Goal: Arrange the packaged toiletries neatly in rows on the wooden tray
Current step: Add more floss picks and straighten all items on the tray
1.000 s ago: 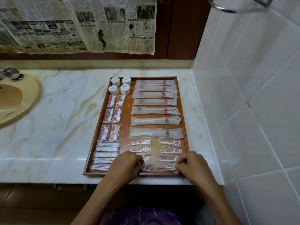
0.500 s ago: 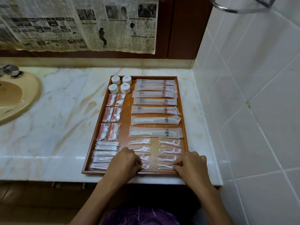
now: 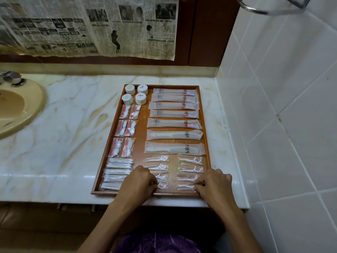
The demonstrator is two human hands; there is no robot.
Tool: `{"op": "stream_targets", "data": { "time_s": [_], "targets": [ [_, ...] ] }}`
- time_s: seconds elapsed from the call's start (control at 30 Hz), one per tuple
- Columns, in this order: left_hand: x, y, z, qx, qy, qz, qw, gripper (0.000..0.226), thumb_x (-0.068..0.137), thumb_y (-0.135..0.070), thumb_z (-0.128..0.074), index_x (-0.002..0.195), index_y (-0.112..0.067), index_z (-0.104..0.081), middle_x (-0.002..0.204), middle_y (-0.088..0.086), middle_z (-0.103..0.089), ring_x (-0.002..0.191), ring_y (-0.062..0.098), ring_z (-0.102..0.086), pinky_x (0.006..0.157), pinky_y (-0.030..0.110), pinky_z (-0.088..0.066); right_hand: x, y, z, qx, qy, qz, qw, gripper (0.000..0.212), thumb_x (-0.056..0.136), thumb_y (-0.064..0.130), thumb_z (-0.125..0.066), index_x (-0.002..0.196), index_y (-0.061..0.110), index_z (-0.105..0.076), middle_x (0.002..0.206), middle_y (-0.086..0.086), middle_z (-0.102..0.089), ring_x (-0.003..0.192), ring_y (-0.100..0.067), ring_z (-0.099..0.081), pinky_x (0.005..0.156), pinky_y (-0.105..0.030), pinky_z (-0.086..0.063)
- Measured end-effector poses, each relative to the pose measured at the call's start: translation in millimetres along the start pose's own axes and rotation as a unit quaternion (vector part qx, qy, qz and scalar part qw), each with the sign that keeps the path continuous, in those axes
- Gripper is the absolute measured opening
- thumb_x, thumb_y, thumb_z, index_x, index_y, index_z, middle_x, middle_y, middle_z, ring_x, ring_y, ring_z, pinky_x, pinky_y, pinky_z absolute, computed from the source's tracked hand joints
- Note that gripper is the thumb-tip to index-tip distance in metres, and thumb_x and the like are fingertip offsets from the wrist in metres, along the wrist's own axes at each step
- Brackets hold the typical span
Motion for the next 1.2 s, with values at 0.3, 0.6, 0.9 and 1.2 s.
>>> {"op": "stream_targets", "data": {
  "time_s": [0.3, 0.6, 0.9, 1.2],
  "targets": [
    [1.8, -0.3, -0.8, -0.017, 0.009, -0.016, 1.0, 0.015, 0.082, -0.027, -0.066, 0.091, -0.025, -0.079, 0.087, -0.001, -0.068, 0.096, 0.016, -0.054, 0.076, 0.033, -0.048, 2.8, -3.0, -3.5, 0.001, 0.004, 0.007, 1.0, 0.01, 0.083, 0.037, -0.068, 0.087, 0.04, -0.076, 0.098, 0.016, -0.061, 0.089, -0.009, -0.042, 0.075, -0.031, -0.018],
    [2.2, 0.6, -0.7, -0.015, 0.014, -0.017, 1.0, 0.016, 0.084, -0.03, -0.066, 0.093, -0.027, -0.078, 0.088, -0.002, -0.067, 0.099, 0.015, -0.053, 0.076, 0.034, -0.049, 5.3, -4.4, -4.3, -0.004, -0.005, 0.011, 1.0, 0.009, 0.081, 0.041, -0.068, 0.085, 0.037, -0.074, 0.091, 0.017, -0.051, 0.089, -0.008, -0.039, 0.076, -0.031, -0.018],
    [2.4, -1.5, -0.9, -0.011, 0.018, -0.026, 0.999, 0.016, 0.085, -0.034, -0.066, 0.094, -0.028, -0.078, 0.088, -0.003, -0.065, 0.098, 0.014, -0.051, 0.075, 0.031, -0.047, 5.4, -2.0, -6.5, -0.013, 0.016, 0.03, 0.999, 0.014, 0.084, 0.042, -0.066, 0.096, 0.044, -0.073, 0.108, 0.014, -0.054, 0.102, -0.011, -0.04, 0.081, -0.032, -0.019],
    [1.9, -2.0, 0.2, -0.009, 0.006, -0.023, 1.0, 0.016, 0.085, -0.035, -0.064, 0.092, -0.028, -0.077, 0.084, -0.005, -0.062, 0.097, 0.014, -0.05, 0.071, 0.028, -0.043, 5.3, -2.0, -6.2, -0.009, -0.001, 0.013, 1.0, 0.011, 0.083, 0.04, -0.067, 0.091, 0.041, -0.075, 0.105, 0.015, -0.054, 0.1, -0.01, -0.042, 0.082, -0.031, -0.022]
  ]
}}
Point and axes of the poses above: each hand's wrist, its own x-axis towards the middle knuckle, its own z-axis out of the back of the hand, y = z × x, the point moved 6 cm from there along x, towards the middle knuckle
